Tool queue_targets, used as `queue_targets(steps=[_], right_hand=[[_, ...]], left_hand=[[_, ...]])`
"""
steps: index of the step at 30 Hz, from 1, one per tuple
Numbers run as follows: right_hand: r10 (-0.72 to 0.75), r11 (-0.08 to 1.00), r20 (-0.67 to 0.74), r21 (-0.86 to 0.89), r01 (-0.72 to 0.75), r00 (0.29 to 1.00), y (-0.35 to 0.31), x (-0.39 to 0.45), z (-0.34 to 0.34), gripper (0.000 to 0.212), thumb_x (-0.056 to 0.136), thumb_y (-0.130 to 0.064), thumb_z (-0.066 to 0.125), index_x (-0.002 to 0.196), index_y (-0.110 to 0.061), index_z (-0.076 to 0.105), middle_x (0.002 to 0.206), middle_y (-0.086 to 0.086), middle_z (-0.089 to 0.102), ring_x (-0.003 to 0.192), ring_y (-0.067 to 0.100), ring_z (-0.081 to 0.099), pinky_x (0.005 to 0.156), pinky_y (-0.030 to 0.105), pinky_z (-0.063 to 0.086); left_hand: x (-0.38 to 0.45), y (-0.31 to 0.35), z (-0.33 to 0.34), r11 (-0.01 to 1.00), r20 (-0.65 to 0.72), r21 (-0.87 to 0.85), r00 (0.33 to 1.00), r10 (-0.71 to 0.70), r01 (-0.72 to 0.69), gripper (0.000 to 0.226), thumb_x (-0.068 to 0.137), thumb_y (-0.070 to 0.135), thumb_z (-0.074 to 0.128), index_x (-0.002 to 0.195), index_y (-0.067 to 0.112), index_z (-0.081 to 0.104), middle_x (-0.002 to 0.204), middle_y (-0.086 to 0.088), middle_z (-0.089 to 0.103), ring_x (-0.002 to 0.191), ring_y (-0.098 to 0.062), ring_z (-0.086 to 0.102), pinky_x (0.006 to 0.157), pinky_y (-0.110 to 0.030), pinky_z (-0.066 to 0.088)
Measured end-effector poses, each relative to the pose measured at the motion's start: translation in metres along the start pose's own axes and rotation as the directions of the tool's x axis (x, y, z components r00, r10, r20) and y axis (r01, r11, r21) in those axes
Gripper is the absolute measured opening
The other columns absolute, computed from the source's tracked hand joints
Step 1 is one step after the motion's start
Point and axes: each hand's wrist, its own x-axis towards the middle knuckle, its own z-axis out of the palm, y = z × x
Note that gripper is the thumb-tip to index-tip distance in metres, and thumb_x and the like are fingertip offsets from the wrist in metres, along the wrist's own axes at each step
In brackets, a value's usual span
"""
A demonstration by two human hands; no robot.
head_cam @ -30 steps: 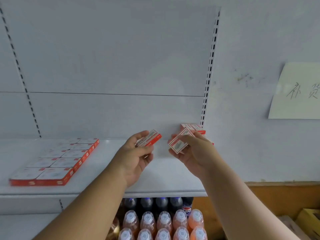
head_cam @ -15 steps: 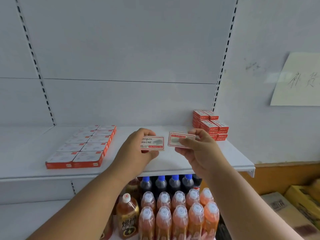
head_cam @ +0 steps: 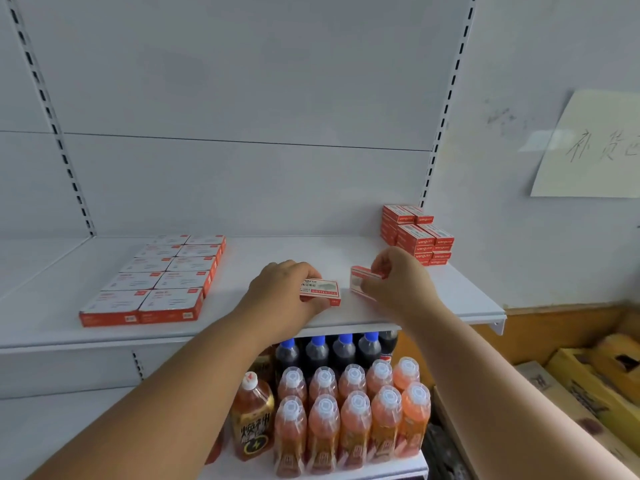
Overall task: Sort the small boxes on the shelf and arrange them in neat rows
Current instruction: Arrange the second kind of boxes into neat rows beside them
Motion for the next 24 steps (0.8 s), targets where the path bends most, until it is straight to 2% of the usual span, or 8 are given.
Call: queue_targets(steps=[2,5,8,13,16,18,20,24], right_hand=[[-0.075,0.980,0.089,-0.177,0.090,0.993,-0.003,0.003,0.001,0.024,0.080,-0.028,0.069,0.099,-0.023,0.056,0.082,-0.010,0.059,0.075,0.014,0.058,0.061,0.027,0.047],[-0.096,0.932,0.327,-0.301,0.200,0.940,-0.016,0.010,-0.003,0.040,0.086,-0.028,0.061,0.125,-0.030,0.053,0.106,-0.003,0.065,0.085,0.017,0.063,0.071,0.031,0.053],[-0.074,0.865,0.466,-0.410,0.289,0.882,-0.030,0.021,-0.010,0.032,0.089,-0.024,0.055,0.121,-0.027,0.059,0.114,0.000,0.063,0.086,0.019,0.064,0.068,0.033,0.056],[-0.008,0.999,0.159,0.033,0.003,0.987,-0.023,0.026,-0.007,0.016,0.089,-0.015,0.061,0.102,-0.010,0.053,0.080,0.007,0.069,0.059,0.016,0.067,0.049,0.028,0.053],[0.000,0.964,0.106,0.264,-0.028,0.994,-0.006,0.011,0.002,0.033,0.088,-0.012,0.064,0.113,-0.018,0.045,0.083,0.008,0.071,0.062,0.017,0.071,0.061,0.043,0.061],[-0.037,0.968,0.098,0.250,0.011,0.994,0.002,0.003,0.006,0.046,0.087,-0.015,0.066,0.123,-0.033,0.046,0.084,0.004,0.071,0.065,0.016,0.071,0.063,0.037,0.060],[-0.070,0.991,0.100,0.122,0.057,0.992,0.004,0.000,0.005,0.032,0.088,-0.020,0.065,0.116,-0.034,0.057,0.088,-0.003,0.069,0.068,0.013,0.067,0.056,0.025,0.053],[-0.039,0.992,0.149,0.124,0.021,0.988,0.008,0.002,-0.001,0.012,0.092,-0.021,0.062,0.101,-0.027,0.067,0.094,-0.005,0.071,0.080,0.016,0.068,0.071,0.035,0.061]], left_hand=[[0.000,-0.002,0.003,1.000,0.008,0.019,1.000,0.018,-0.018,0.044,0.085,0.051,0.068,0.124,0.034,0.058,0.115,0.013,0.054,0.107,-0.011,0.047,0.094,-0.033,0.047],[0.000,-0.007,0.005,1.000,0.007,0.001,1.000,0.020,-0.020,0.047,0.084,0.049,0.069,0.127,0.036,0.057,0.116,0.011,0.049,0.111,-0.011,0.044,0.097,-0.031,0.045],[0.000,-0.010,0.004,0.999,-0.006,-0.047,1.000,0.006,-0.006,0.048,0.084,0.040,0.073,0.129,0.037,0.055,0.118,0.012,0.048,0.113,-0.010,0.046,0.098,-0.028,0.045],[-0.002,-0.011,0.005,0.998,-0.082,-0.070,0.996,-0.015,0.010,0.048,0.081,0.033,0.077,0.124,0.034,0.056,0.117,0.011,0.050,0.111,-0.012,0.049,0.097,-0.031,0.048],[-0.003,-0.011,0.006,0.997,-0.141,-0.073,0.990,-0.024,0.014,0.046,0.080,0.035,0.077,0.121,0.031,0.057,0.114,0.010,0.050,0.108,-0.012,0.049,0.092,-0.028,0.048],[-0.002,-0.011,0.005,0.997,-0.142,-0.072,0.990,-0.027,0.017,0.045,0.080,0.037,0.077,0.120,0.031,0.057,0.112,0.009,0.051,0.105,-0.012,0.050,0.089,-0.026,0.049],[-0.002,-0.011,0.005,0.997,-0.128,-0.073,0.991,-0.034,0.025,0.045,0.080,0.037,0.076,0.120,0.031,0.057,0.111,0.010,0.052,0.105,-0.011,0.051,0.088,-0.026,0.049],[-0.003,-0.011,0.005,0.997,-0.122,-0.064,0.991,-0.058,0.051,0.048,0.080,0.037,0.077,0.123,0.031,0.057,0.113,0.010,0.052,0.107,-0.012,0.050,0.091,-0.028,0.050]])
